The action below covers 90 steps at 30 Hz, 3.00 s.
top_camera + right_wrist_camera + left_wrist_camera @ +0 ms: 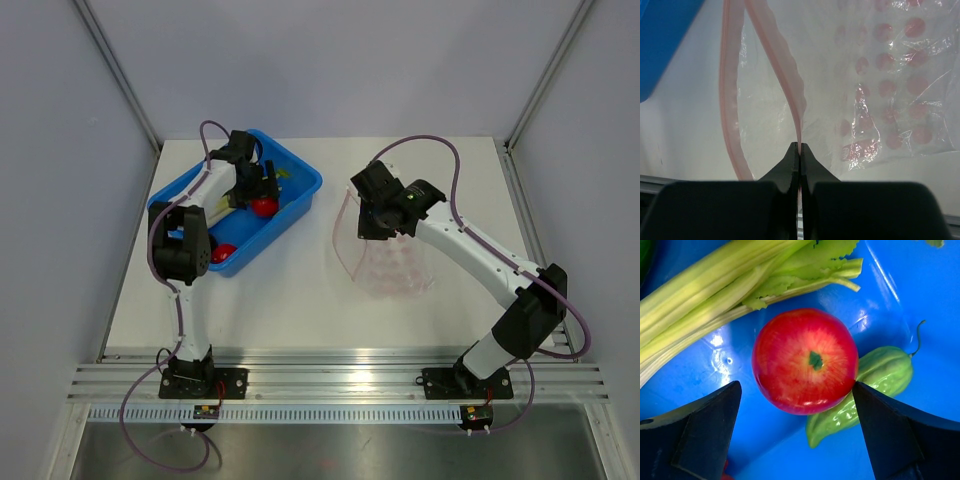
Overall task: Place the food in the zip-top bag and seal the zipper
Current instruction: Pick up the fake fruit from the bin, then place the fake fruit in the zipper food storage bag.
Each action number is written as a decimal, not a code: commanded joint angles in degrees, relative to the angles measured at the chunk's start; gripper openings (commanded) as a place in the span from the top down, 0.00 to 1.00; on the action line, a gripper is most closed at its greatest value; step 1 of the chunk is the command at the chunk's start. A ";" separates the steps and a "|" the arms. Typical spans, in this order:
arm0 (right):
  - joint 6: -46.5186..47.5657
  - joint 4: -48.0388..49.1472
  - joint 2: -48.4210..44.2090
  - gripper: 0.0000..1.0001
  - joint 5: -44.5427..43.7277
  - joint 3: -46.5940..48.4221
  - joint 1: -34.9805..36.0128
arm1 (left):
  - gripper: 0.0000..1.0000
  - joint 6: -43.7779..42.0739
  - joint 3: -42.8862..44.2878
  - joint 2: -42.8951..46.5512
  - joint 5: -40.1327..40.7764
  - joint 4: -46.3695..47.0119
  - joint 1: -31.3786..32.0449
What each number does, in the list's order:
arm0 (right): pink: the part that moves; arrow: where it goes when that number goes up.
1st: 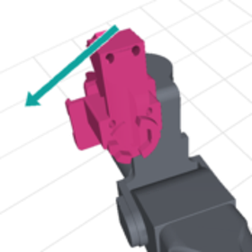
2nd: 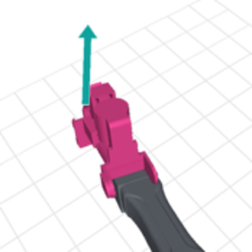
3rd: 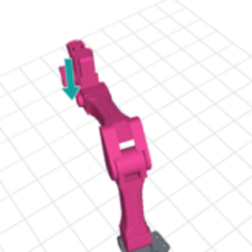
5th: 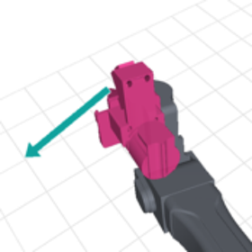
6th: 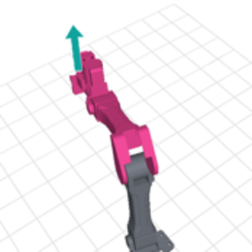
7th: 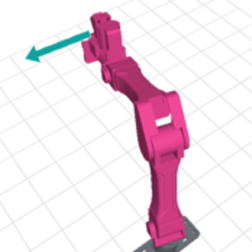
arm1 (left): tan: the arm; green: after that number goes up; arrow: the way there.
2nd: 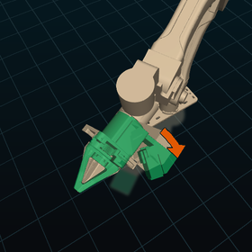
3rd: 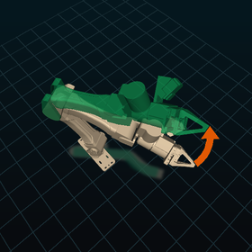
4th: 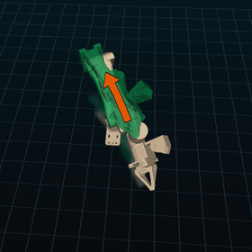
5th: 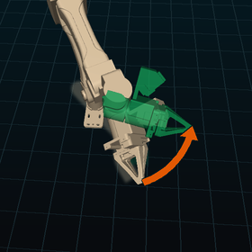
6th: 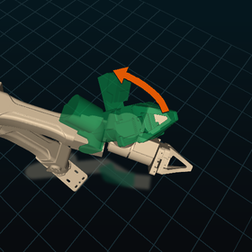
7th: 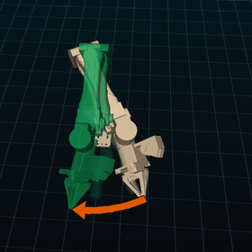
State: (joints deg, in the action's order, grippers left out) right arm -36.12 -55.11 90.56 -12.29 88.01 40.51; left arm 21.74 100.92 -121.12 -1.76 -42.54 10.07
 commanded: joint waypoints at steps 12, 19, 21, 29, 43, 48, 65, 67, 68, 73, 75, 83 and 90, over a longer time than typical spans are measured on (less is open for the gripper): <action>0.87 1.50 -0.04 1.00 0.43 1.55 0.36 | 0.17 1.55 2.70 -2.63 -3.16 6.51 -0.13; 0.61 1.24 -1.00 1.00 0.34 1.29 0.27 | 0.49 1.99 0.24 3.06 -2.73 7.56 -0.13; 0.52 1.06 -1.27 1.00 0.25 1.20 0.27 | 0.50 1.91 -0.98 6.06 -1.94 7.65 -0.05; 0.35 1.67 -1.71 1.00 0.34 0.59 0.36 | 0.61 -0.90 -2.31 19.24 1.50 4.58 -0.05; 1.40 7.02 3.56 1.00 5.52 7.68 0.36 | 0.62 -1.70 -7.94 28.92 0.44 3.35 0.04; 0.79 9.93 13.04 1.00 12.03 17.52 0.53 | 0.63 -1.52 -8.29 30.15 -2.36 2.99 0.04; -0.97 8.97 29.93 1.00 16.25 34.51 2.73 | 0.64 1.11 -11.62 35.78 -16.06 4.13 0.04; -0.97 9.14 29.85 1.00 16.25 34.42 2.73 | 0.64 2.34 -12.33 36.30 -18.44 5.01 0.13; -0.97 9.06 29.76 1.00 16.16 34.34 2.82 | 0.64 2.78 -12.94 36.48 -20.72 5.97 0.13; -1.15 9.50 28.88 1.00 15.90 33.63 2.82 | 0.64 6.03 -16.02 36.92 -27.41 9.40 0.57; -1.23 9.67 28.36 1.00 15.81 33.20 2.82 | 0.64 6.91 -17.68 36.83 -28.82 10.90 0.83; -1.50 11.43 25.98 1.00 15.90 30.38 2.82 | 0.64 7.62 -20.59 34.73 -29.61 11.96 1.27; -1.41 12.40 24.75 1.00 16.86 30.21 2.82 | 0.66 7.53 -21.56 31.92 -28.91 11.87 1.45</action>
State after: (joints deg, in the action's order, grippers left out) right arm -37.15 -46.48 120.03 2.68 117.69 42.72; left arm 28.58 80.07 -87.61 -28.25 -33.17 10.96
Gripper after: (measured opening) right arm 0.011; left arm 0.668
